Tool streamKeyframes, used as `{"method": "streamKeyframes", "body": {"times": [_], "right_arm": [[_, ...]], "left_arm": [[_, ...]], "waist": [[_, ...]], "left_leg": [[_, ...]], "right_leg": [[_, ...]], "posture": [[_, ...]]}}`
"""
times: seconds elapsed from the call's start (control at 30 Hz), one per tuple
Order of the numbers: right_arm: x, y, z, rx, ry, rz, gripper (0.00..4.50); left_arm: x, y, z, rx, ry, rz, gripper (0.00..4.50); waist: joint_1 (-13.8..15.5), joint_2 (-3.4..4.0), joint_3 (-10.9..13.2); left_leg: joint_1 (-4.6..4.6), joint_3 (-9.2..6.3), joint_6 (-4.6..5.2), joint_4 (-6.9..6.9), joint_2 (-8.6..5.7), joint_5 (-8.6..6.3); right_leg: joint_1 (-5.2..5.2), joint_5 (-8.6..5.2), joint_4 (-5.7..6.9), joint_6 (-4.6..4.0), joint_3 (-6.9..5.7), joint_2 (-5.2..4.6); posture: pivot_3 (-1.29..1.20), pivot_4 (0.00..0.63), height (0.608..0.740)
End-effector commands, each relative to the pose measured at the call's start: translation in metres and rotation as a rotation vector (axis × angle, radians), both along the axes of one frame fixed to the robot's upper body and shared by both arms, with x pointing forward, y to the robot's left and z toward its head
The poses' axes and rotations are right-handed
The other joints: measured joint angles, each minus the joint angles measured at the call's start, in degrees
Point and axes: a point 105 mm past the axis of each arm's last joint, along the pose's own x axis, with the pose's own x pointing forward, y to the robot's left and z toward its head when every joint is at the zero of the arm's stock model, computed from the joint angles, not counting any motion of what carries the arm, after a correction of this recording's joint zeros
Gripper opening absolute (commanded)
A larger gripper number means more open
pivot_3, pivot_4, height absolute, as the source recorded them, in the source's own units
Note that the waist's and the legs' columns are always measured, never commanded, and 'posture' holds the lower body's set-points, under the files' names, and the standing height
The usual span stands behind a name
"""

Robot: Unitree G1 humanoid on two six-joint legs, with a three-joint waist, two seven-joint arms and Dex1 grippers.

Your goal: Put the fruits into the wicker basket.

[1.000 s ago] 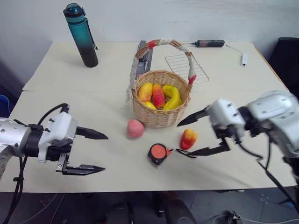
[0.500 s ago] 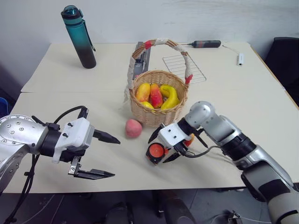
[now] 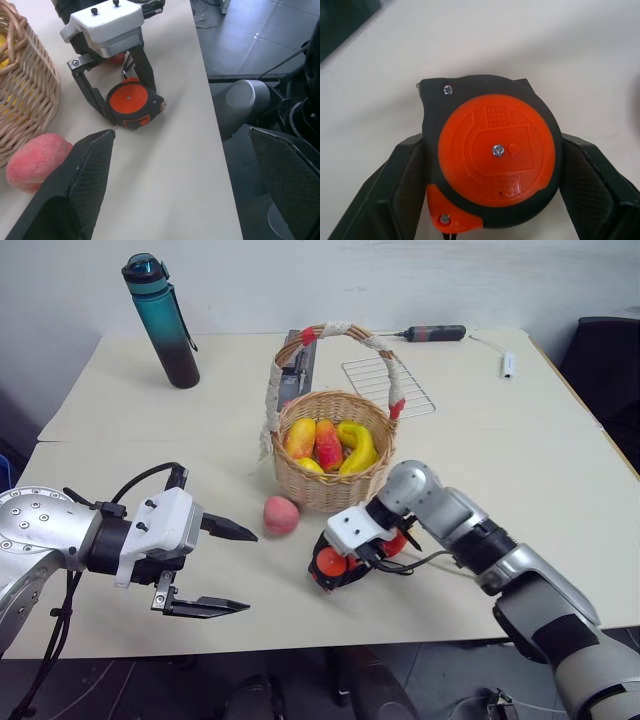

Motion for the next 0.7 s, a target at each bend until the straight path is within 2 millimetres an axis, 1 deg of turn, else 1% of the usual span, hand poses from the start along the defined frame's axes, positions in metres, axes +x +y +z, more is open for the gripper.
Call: {"method": "streamKeyframes", "body": {"times": [0.03,0.1,0.2,0.23,0.27,0.33,0.37,0.4,0.43,0.47,0.5,0.53,0.63,0.67,0.7], "right_arm": [[-0.021,-0.001,0.055,0.169,0.078,0.014,3.21],[-0.024,-0.013,0.080,0.239,0.067,-0.067,3.21],[-0.025,-0.043,0.115,0.329,0.024,-0.225,3.21],[-0.023,-0.056,0.125,0.349,0.017,-0.303,3.21],[-0.017,-0.073,0.132,0.364,-0.013,-0.399,3.21],[-0.004,-0.109,0.140,0.372,-0.084,-0.599,3.21],[0.004,-0.130,0.141,0.370,-0.118,-0.711,3.21],[0.012,-0.155,0.137,0.362,-0.158,-0.839,3.21],[0.016,-0.172,0.134,0.353,-0.185,-0.919,3.21],[0.023,-0.194,0.125,0.366,-0.178,-1.051,3.21],[0.027,-0.207,0.118,0.375,-0.169,-1.134,3.21],[0.029,-0.216,0.112,0.385,-0.160,-1.194,3.21],[0.041,-0.251,0.077,0.350,-0.206,-1.417,3.21],[0.042,-0.260,0.067,0.341,-0.212,-1.480,3.21],[0.043,-0.265,0.062,0.338,-0.215,-1.514,3.21]], "left_arm": [[0.001,-0.007,0.010,-0.040,-0.048,-0.030,4.50],[0.004,-0.012,0.014,-0.071,-0.056,-0.041,4.50],[0.008,-0.019,0.020,-0.127,-0.066,-0.058,4.50],[0.009,-0.021,0.023,-0.146,-0.070,-0.060,4.50],[0.012,-0.023,0.026,-0.171,-0.075,-0.062,4.50],[0.015,-0.028,0.033,-0.214,-0.084,-0.064,4.50],[0.017,-0.030,0.036,-0.235,-0.086,-0.068,4.50],[0.018,-0.033,0.039,-0.255,-0.086,-0.075,4.50],[0.019,-0.034,0.041,-0.267,-0.085,-0.080,4.50],[0.021,-0.037,0.042,-0.277,-0.086,-0.085,4.50],[0.022,-0.038,0.042,-0.282,-0.087,-0.088,4.50],[0.023,-0.039,0.042,-0.283,-0.087,-0.090,4.50],[0.027,-0.043,0.038,-0.269,-0.096,-0.097,4.50],[0.027,-0.043,0.037,-0.262,-0.097,-0.103,4.50],[0.027,-0.043,0.037,-0.257,-0.097,-0.107,4.50]], "waist": [[0.2,0.00,0.0],[0.4,0.00,0.0],[1.0,-0.04,0.0],[1.1,-0.05,0.0],[1.3,-0.05,0.0],[1.6,-0.07,0.0],[1.8,-0.08,0.0],[1.8,-0.10,0.0],[1.9,-0.13,0.0],[1.9,-0.13,0.0],[1.8,-0.15,0.0],[1.7,-0.16,0.0],[0.9,-0.16,0.0],[0.7,-0.16,0.0],[0.6,-0.15,0.0]], "left_leg": [[-0.01,-0.03,-0.02,0.00,0.01,-0.01],[0.00,-0.03,-0.05,0.00,0.01,-0.03],[-0.02,-0.10,-0.06,0.01,-0.01,-0.04],[-0.04,-0.13,-0.05,0.03,-0.04,-0.05],[-0.04,-0.12,-0.03,0.04,-0.06,-0.06],[-0.04,-0.12,0.01,0.04,-0.11,-0.07],[-0.03,-0.12,0.10,0.03,-0.12,-0.11],[-0.05,-0.12,0.21,0.00,-0.14,-0.15],[-0.05,-0.12,0.23,0.00,-0.15,-0.16],[-0.04,-0.12,0.24,-0.01,-0.17,-0.16],[-0.05,-0.11,0.24,-0.02,-0.19,-0.14],[-0.04,-0.11,0.22,-0.02,-0.21,-0.13],[-0.02,-0.09,0.12,-0.08,-0.23,-0.07],[-0.01,-0.12,0.07,-0.09,-0.23,-0.04],[-0.01,-0.14,0.04,-0.10,-0.22,-0.02]], "right_leg": [[0.00,0.00,0.00,0.01,-0.01,0.00],[0.00,-0.01,0.01,0.02,-0.02,0.00],[0.02,-0.02,0.00,0.04,-0.08,-0.01],[0.03,-0.02,-0.02,0.05,-0.08,-0.02],[0.03,-0.02,-0.04,0.06,-0.06,-0.02],[0.08,-0.05,-0.13,0.11,-0.04,-0.04],[0.10,-0.07,-0.20,0.13,-0.02,-0.04],[0.10,-0.08,-0.25,0.16,0.01,-0.04],[0.13,-0.10,-0.28,0.19,0.03,-0.04],[0.16,-0.12,-0.30,0.22,0.05,-0.04],[0.16,-0.12,-0.31,0.24,0.09,-0.04],[0.17,-0.14,-0.30,0.27,0.11,-0.05],[0.13,-0.13,-0.25,0.33,0.27,-0.02],[0.14,-0.13,-0.23,0.33,0.27,-0.01],[0.12,-0.13,-0.23,0.34,0.26,0.00]], "posture": [[0.00,0.150,0.740],[0.00,0.150,0.740],[0.00,0.150,0.740],[0.00,0.150,0.740],[0.00,0.150,0.740],[0.00,0.150,0.740],[0.00,0.150,0.740],[0.00,0.150,0.740],[0.00,0.150,0.740],[0.00,0.150,0.740],[0.00,0.150,0.740],[0.00,0.150,0.740],[0.00,0.150,0.740],[0.00,0.150,0.740],[0.00,0.150,0.740]]}}
